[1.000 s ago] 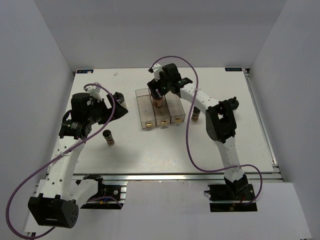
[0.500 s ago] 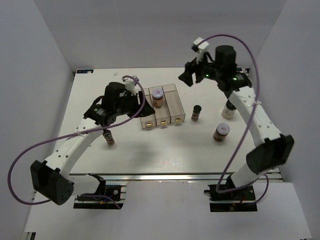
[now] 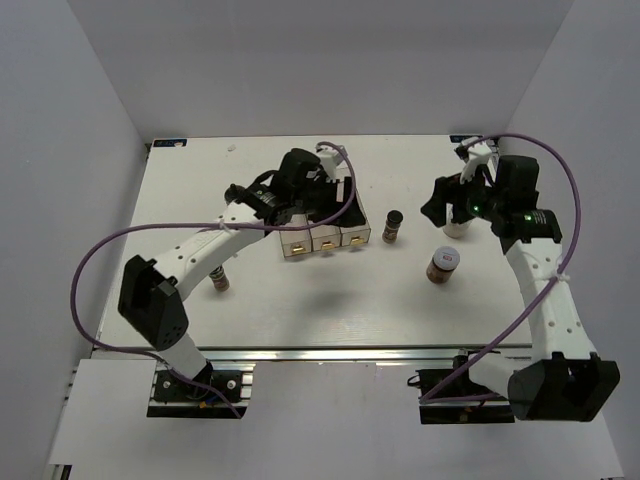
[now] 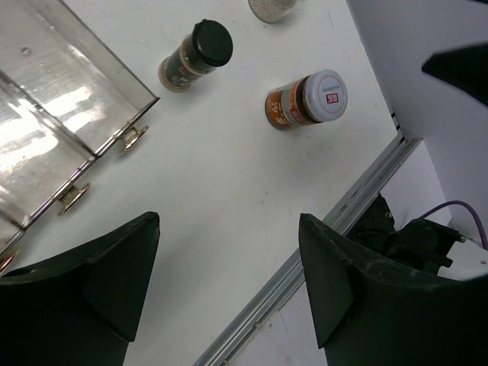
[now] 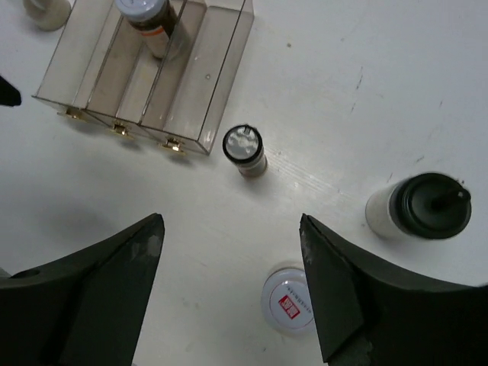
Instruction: Organize the condiment bottles
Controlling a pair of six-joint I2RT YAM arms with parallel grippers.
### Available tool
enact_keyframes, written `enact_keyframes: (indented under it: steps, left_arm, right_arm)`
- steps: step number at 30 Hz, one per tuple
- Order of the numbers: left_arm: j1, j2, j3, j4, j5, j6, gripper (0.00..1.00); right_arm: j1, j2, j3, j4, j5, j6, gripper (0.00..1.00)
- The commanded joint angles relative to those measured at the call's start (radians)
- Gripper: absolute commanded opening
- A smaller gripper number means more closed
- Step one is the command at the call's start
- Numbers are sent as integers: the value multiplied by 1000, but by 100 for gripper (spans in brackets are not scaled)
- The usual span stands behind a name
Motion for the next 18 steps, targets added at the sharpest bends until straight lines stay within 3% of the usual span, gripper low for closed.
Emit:
enact_keyframes:
  steps: [1, 11, 18]
  left_arm:
    - [-29, 43, 76, 2, 21, 33, 83]
    - [-58, -7, -17, 20, 7, 30, 94]
    - [-58, -121, -144, 36, -20, 13, 96]
  right_arm:
    - [-23, -78, -51, -90, 33, -65, 78]
    - [-68, -135, -301, -139, 125, -166, 89]
    - [-68, -54, -301, -100, 197, -192, 89]
